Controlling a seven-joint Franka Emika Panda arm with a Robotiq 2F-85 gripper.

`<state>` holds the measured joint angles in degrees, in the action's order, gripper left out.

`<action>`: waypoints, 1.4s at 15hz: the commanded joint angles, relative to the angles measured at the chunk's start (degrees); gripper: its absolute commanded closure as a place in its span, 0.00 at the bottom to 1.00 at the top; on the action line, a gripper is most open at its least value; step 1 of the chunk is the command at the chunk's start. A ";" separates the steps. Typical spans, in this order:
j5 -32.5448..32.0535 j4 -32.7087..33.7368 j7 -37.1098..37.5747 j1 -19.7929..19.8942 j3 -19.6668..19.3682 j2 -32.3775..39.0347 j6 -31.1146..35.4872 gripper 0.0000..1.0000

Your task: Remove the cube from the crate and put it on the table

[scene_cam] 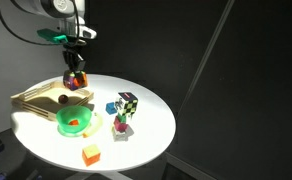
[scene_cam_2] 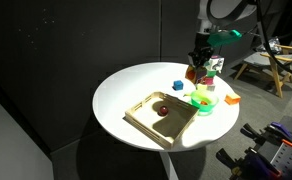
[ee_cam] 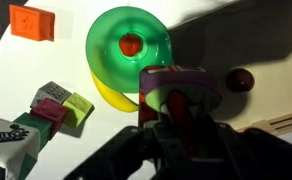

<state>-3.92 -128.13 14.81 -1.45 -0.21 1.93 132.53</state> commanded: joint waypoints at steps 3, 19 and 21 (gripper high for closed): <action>-1.97 4.00 1.60 1.33 -1.43 4.59 1.88 0.90; -1.32 15.91 1.90 0.86 -4.40 19.30 4.42 0.90; -1.21 16.32 1.60 0.84 -4.42 20.38 4.70 0.90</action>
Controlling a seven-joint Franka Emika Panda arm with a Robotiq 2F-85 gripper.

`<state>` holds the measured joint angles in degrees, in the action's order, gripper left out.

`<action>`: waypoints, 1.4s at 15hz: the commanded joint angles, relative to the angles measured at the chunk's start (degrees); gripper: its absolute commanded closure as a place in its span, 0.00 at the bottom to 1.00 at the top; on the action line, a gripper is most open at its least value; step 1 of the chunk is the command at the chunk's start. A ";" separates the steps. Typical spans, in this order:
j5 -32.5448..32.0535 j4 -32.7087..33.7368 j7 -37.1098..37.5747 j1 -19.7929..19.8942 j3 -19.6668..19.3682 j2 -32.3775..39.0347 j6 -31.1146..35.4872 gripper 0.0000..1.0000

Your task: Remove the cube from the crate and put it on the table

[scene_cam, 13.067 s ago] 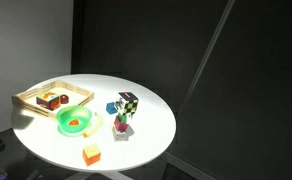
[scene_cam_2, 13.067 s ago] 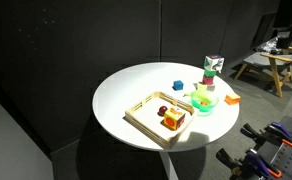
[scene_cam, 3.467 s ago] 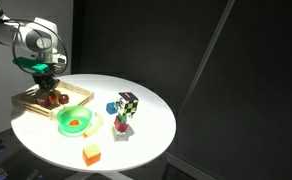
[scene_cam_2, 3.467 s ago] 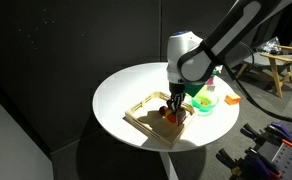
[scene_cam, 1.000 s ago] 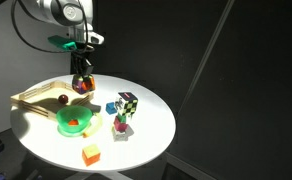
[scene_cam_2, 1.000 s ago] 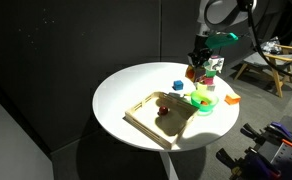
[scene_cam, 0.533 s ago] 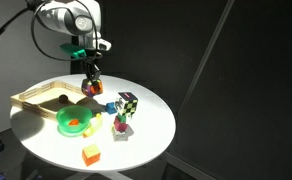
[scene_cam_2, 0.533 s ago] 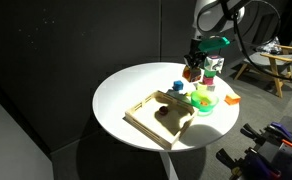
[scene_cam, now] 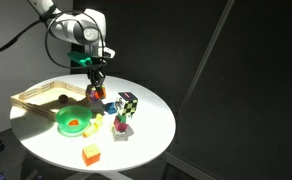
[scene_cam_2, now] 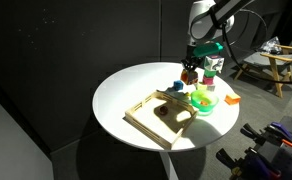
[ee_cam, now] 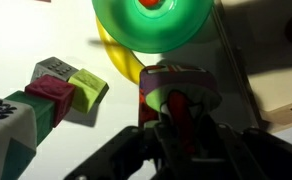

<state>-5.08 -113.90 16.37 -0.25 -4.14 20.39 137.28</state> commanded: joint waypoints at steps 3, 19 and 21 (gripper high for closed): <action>0.24 1.92 -0.69 -0.26 -0.38 3.02 0.85 0.90; 0.06 0.57 -2.92 -0.49 -0.14 3.94 3.21 0.02; 0.13 0.08 -3.51 -0.72 0.09 3.40 3.74 0.00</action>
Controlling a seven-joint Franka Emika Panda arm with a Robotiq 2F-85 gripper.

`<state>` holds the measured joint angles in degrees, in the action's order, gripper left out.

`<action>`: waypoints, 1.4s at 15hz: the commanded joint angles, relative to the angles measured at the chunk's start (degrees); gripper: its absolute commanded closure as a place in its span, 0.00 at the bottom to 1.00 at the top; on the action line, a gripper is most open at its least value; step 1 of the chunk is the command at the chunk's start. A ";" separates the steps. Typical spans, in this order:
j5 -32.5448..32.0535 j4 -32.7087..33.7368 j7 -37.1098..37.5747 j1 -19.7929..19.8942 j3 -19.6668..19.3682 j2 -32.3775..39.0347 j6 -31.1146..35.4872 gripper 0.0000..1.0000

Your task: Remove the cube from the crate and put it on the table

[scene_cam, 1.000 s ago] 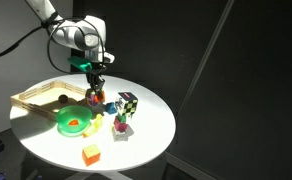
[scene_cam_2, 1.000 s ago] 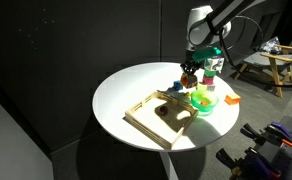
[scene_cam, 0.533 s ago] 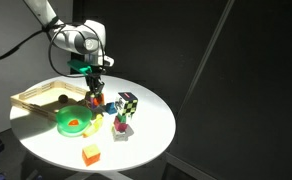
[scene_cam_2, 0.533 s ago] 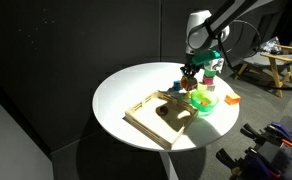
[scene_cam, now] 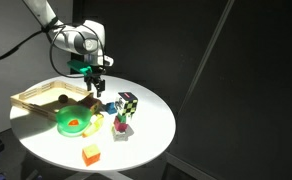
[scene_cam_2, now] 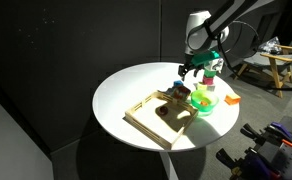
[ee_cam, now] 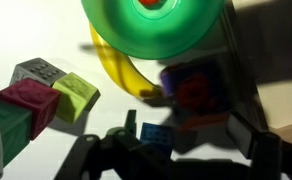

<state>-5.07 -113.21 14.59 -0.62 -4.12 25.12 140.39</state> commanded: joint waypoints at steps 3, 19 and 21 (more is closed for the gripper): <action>-0.17 -1.62 -2.17 -1.04 0.24 -2.63 1.00 0.00; 1.33 -14.95 -7.75 -2.06 4.30 -21.56 -8.31 0.00; 1.14 -16.48 -8.50 -2.09 4.60 -24.06 -10.18 0.00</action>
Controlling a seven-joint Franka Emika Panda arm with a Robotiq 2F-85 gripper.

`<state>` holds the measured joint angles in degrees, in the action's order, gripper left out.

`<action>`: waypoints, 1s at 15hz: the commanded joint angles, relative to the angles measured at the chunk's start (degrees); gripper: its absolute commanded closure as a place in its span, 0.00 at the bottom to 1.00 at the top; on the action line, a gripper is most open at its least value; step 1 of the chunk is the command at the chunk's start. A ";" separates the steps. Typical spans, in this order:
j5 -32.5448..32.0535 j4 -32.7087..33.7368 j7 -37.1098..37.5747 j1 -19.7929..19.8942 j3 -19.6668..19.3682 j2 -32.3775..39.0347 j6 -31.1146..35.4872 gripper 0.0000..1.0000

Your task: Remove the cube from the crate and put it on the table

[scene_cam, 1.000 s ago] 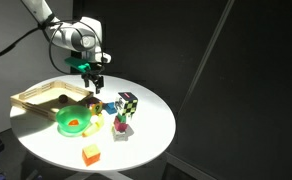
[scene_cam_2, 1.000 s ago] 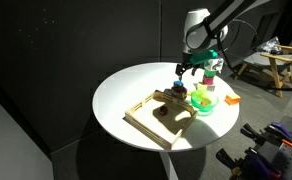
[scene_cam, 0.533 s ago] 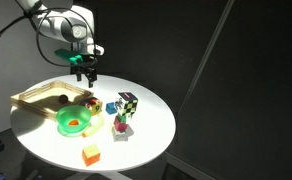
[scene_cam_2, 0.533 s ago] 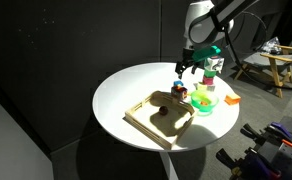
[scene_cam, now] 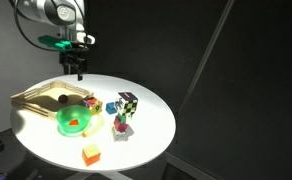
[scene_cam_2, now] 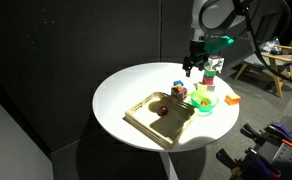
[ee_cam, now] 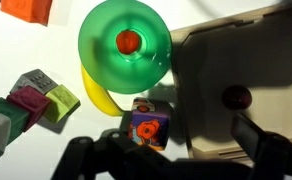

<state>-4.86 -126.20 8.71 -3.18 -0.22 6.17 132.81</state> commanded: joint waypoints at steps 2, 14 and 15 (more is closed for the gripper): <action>0.86 -5.22 -3.16 0.45 0.96 -7.67 -3.93 0.00; 11.61 -15.16 -19.15 -0.37 0.07 -22.58 -4.05 0.00; 11.94 -15.67 -19.62 -0.39 -0.03 -23.64 -4.44 0.00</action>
<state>4.95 -139.13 -7.69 -3.18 0.62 -12.90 129.14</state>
